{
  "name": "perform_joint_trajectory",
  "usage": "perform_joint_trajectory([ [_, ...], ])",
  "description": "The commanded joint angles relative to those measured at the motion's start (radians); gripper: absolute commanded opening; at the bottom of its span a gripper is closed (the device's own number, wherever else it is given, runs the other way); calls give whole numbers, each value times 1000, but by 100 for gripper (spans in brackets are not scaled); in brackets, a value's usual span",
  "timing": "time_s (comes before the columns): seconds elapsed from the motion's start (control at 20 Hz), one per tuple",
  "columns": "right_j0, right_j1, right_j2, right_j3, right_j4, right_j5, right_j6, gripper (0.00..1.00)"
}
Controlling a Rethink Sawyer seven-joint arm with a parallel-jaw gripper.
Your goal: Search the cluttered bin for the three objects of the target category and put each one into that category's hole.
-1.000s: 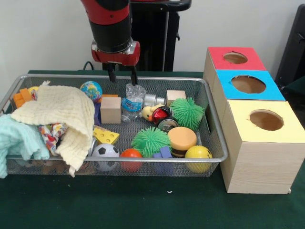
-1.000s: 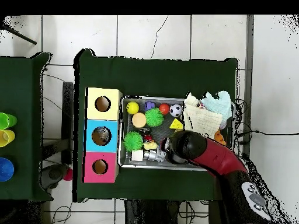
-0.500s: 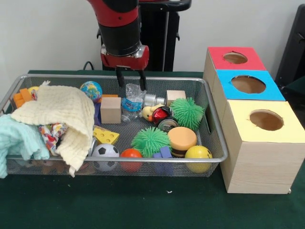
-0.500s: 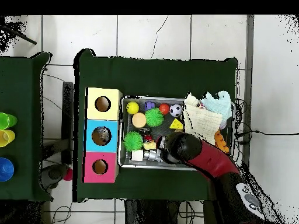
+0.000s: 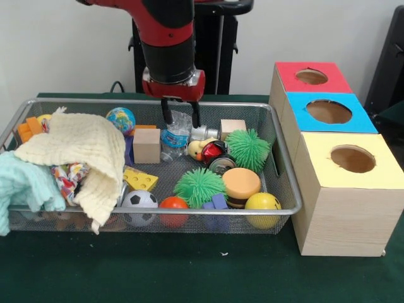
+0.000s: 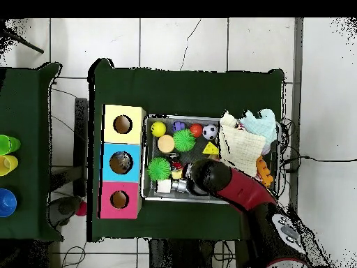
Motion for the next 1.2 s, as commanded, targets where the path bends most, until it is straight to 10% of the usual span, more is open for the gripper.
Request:
perform_joint_trajectory([
  [0.05, 69, 55, -27, -64, -104, 6, 87, 100],
  [1.2, 171, 105, -136, -229, -356, 50, 15, 100],
])
